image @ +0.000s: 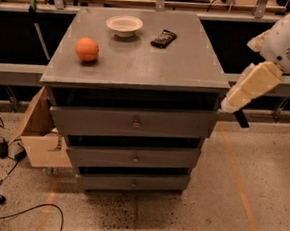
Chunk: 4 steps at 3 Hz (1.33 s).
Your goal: Pick rxbar chocolate
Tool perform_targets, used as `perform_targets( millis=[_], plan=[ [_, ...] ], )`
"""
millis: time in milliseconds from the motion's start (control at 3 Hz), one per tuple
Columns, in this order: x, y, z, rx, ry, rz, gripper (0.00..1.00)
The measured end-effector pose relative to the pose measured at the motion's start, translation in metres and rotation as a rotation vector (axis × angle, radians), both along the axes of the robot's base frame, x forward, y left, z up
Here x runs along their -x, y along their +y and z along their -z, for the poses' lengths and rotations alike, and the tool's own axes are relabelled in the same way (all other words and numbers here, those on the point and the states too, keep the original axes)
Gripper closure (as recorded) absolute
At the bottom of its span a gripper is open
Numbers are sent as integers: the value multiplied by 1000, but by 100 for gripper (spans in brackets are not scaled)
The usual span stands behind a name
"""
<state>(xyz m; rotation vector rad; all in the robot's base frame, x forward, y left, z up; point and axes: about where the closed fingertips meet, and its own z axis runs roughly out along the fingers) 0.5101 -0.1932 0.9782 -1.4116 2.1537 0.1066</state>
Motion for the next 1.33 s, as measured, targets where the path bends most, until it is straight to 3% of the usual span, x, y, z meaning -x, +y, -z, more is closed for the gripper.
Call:
perform_targets(
  millis=[667, 1000, 1333],
  plan=[
    [-126, 31, -13, -392, -119, 156, 0],
    [-182, 35, -10, -508, -193, 247, 0],
    [-197, 32, -21, -533, -258, 276, 0]
  ],
)
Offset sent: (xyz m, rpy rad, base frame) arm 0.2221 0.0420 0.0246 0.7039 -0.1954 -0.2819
